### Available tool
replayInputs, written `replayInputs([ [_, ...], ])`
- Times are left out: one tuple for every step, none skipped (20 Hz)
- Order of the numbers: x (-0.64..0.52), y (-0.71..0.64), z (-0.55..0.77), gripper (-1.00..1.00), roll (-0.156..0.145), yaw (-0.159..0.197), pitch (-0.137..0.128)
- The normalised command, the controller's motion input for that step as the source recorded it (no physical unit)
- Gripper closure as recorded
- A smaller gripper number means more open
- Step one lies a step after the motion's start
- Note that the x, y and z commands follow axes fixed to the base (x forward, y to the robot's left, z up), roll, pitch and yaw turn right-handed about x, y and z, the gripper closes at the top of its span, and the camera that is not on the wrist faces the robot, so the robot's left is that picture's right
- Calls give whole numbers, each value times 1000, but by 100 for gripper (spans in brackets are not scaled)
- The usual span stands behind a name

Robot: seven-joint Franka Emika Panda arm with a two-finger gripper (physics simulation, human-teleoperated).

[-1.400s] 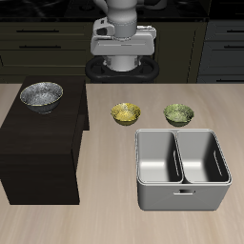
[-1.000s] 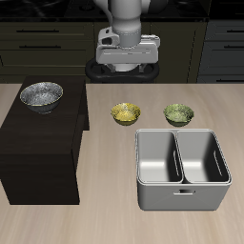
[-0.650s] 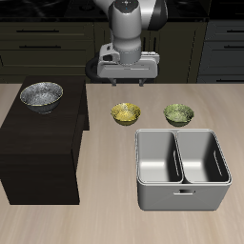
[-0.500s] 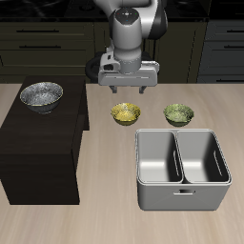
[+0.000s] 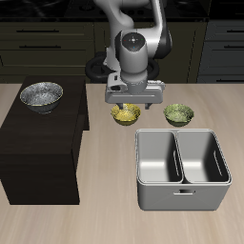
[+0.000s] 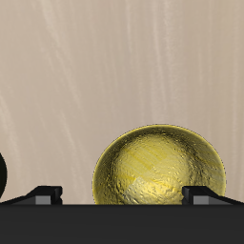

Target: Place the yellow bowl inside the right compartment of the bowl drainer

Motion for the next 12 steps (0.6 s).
replayInputs([
  [82,-25,-408,-100,-19,-12,95],
  [0,24,-203,-100,-10,-27,27],
  [20,162,-826,-100,40,-4,114],
  [115,42,-460,-100,16,-23,109],
  [0,0,0,-100,0,0,0],
  [-31,129,-351,-100,46,28,44],
  [64,20,-392,-100,42,-52,81],
  [-102,184,-346,-100,55,-5,31],
  [25,150,-338,-100,94,33,27],
  [-170,-36,-204,-100,-143,-65,3],
  [36,472,-373,100,309,46,-2],
  [-19,43,-239,100,75,-32,95],
])
